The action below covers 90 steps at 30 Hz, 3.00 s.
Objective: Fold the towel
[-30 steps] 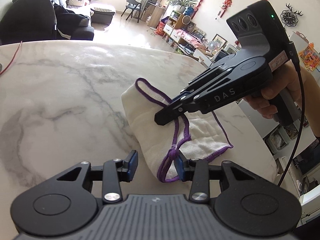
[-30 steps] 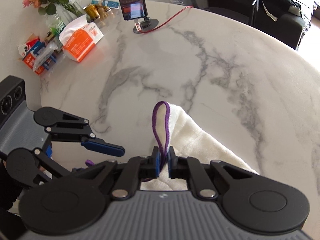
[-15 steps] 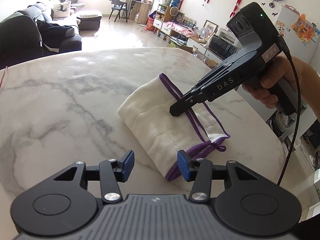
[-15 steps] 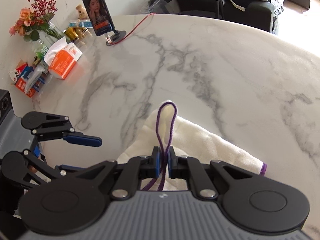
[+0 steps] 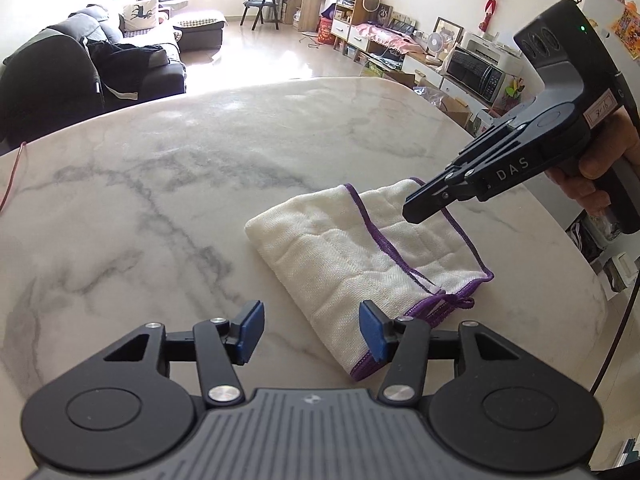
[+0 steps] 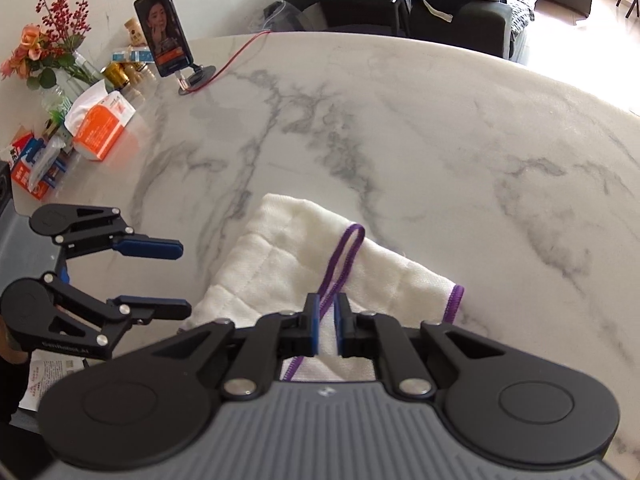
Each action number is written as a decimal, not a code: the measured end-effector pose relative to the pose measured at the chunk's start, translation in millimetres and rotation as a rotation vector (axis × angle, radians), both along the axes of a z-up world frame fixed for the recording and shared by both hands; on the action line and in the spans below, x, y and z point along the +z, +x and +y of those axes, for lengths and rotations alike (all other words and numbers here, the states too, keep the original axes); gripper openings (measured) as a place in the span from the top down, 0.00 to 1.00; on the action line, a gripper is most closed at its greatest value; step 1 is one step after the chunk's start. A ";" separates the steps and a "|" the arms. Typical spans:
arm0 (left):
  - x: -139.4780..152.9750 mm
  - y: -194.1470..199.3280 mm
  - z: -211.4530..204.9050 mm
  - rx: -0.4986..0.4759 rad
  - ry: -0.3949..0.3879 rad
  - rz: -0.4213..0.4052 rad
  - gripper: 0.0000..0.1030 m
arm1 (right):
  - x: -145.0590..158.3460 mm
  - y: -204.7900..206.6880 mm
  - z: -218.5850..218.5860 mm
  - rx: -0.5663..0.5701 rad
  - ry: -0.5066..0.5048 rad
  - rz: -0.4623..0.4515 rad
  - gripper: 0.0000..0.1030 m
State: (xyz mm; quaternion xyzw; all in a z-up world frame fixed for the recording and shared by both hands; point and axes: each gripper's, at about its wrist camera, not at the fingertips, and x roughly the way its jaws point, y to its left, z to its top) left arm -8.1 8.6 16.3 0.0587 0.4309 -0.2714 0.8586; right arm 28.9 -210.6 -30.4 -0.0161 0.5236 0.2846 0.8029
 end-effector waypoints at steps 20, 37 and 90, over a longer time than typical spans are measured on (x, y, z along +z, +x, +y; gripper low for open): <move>-7.3 -57.9 -50.1 -0.297 0.271 -0.294 0.37 | -3.2 -20.9 -14.6 -0.068 0.124 0.018 0.70; -16.6 -40.6 -56.3 -0.235 0.257 -0.312 0.90 | -14.0 -20.0 -31.8 -0.193 0.301 0.131 0.27; -3.0 -45.7 -46.2 -0.257 0.130 -0.260 0.42 | -18.4 -7.3 -34.5 -0.237 0.422 0.155 0.96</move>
